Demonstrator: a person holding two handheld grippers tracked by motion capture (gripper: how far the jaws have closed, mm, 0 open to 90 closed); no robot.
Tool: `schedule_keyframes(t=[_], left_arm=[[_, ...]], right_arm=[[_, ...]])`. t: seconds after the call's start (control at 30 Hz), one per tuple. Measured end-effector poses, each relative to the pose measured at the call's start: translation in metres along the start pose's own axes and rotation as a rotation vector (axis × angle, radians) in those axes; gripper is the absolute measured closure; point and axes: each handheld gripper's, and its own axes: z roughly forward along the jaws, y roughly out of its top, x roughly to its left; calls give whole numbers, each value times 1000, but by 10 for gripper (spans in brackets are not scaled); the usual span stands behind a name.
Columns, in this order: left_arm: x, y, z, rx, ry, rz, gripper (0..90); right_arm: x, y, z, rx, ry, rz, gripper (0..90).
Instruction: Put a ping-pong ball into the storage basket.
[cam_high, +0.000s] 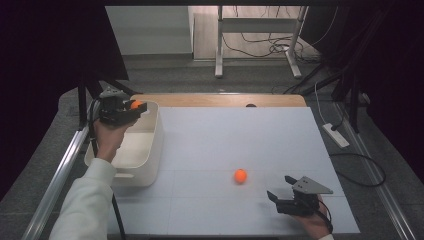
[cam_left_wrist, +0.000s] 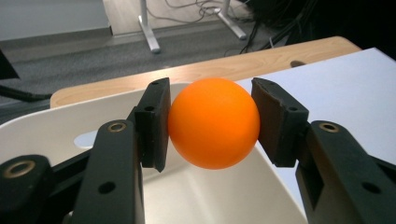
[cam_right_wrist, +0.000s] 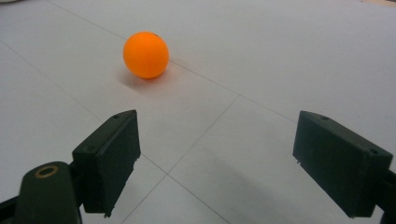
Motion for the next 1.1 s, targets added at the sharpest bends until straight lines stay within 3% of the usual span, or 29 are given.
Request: schedule_keyframes(t=[0.2,0.63,1.1], left_arm=[[5,-2,10,58,-9,-17,497],[6,-5,27,166,8,-4,496],[5,-6,25,161,15,6,494]], right_arm=[[0,0,0,-1,2,3,145],[0,0,1,6,-2,4,146],[0,0,0,9,-4,2,146]])
